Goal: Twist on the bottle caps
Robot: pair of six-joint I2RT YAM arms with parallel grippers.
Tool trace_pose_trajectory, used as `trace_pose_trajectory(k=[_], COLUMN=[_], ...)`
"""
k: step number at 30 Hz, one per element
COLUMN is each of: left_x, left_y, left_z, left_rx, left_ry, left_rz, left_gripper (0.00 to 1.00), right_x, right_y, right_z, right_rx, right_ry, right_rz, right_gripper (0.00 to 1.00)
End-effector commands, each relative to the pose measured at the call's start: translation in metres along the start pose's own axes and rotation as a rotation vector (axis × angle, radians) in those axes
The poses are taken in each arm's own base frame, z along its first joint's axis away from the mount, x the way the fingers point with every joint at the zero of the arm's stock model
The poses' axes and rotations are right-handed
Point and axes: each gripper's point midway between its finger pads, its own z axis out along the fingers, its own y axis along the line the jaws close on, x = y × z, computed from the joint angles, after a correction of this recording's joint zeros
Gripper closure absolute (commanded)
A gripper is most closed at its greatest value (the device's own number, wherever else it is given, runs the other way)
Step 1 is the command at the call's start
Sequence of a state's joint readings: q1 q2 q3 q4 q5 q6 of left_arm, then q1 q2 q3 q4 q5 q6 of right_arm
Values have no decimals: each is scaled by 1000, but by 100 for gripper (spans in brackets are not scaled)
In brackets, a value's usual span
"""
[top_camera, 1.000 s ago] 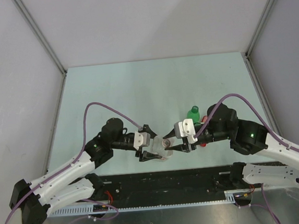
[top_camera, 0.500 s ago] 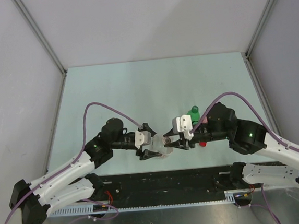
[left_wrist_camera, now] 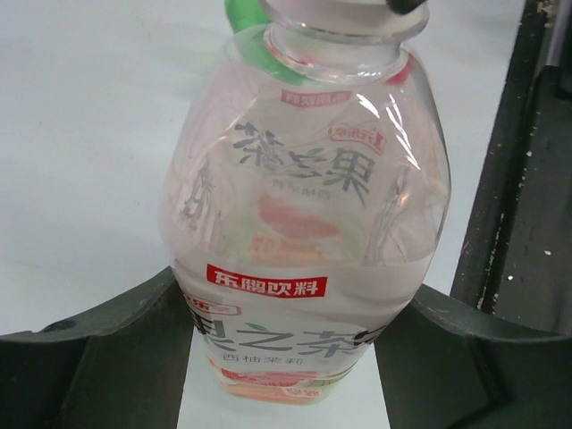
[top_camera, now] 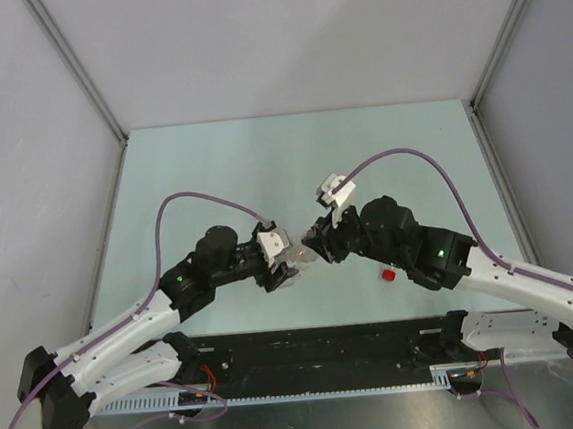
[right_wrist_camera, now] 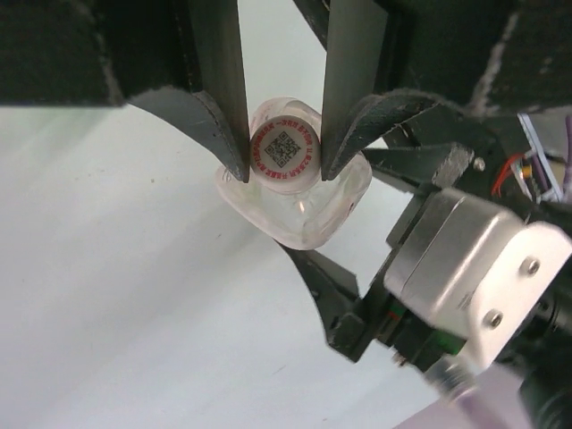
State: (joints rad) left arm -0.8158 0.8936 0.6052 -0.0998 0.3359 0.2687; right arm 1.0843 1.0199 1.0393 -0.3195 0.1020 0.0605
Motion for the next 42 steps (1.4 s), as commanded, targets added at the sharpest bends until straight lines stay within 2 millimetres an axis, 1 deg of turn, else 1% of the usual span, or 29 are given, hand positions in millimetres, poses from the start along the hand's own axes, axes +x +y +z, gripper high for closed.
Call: trace_pose_trajectory(k=[1, 3, 6, 9, 11, 13, 17, 18, 20, 21, 23, 24, 25, 27, 29, 33, 37, 39, 42], left_x=[-100, -96, -90, -84, -80, -75, -66, -65, -63, -62, -60, -58, -57, -55, -53, -49, -42, -38, -34], left_y=[40, 45, 49, 55, 57, 57, 56, 55, 52, 50, 45, 43, 41, 38, 34, 25, 15, 11, 6], left_z=[-11, -5, 3, 12, 16, 18, 18, 18, 18, 18, 20, 20, 20, 20, 19, 16, 15, 15, 16], left_rx=[-172, -185, -198, -216, -223, -224, -230, -226, -213, -202, -178, -166, -156, -143, -129, -89, -50, -35, -7], left_ry=[-263, -242, -211, -182, -163, -150, -137, -135, -134, -132, -131, -130, -130, -130, -130, -137, -134, -129, -124], left_rz=[-3, -19, -36, -50, -56, -61, -81, -82, -78, -76, -73, -72, -72, -75, -75, -67, -65, -70, -73], left_gripper=[100, 100, 100, 100, 100, 100, 100, 100, 100, 100, 100, 100, 100, 100, 100, 100, 100, 100, 100], right_x=[43, 49, 62, 63, 54, 41, 28, 26, 20, 17, 9, 4, -2, -11, -18, -29, -49, -61, -73], right_y=[-23, -25, -32, -31, -26, -24, -36, -37, -33, -30, -27, -26, -25, -24, -24, -22, -32, -34, -38], right_z=[12, 17, 23, 33, 39, 41, 35, 34, 34, 34, 33, 32, 31, 28, 25, 13, -13, -29, -47], right_rx=[202, 245, 353, 383, 351, 329, 384, 387, 358, 337, 305, 292, 281, 262, 250, 194, 204, 191, 184], right_ry=[114, 138, 193, 197, 166, 125, 112, 109, 100, 94, 71, 55, 38, 10, -13, -32, -92, -136, -184], right_rz=[198, 258, 356, 419, 423, 409, 386, 386, 382, 375, 359, 346, 336, 307, 279, 138, 29, 23, 19], right_gripper=[100, 100, 100, 100, 100, 100, 100, 98, 89, 86, 81, 80, 81, 94, 98, 100, 100, 100, 100])
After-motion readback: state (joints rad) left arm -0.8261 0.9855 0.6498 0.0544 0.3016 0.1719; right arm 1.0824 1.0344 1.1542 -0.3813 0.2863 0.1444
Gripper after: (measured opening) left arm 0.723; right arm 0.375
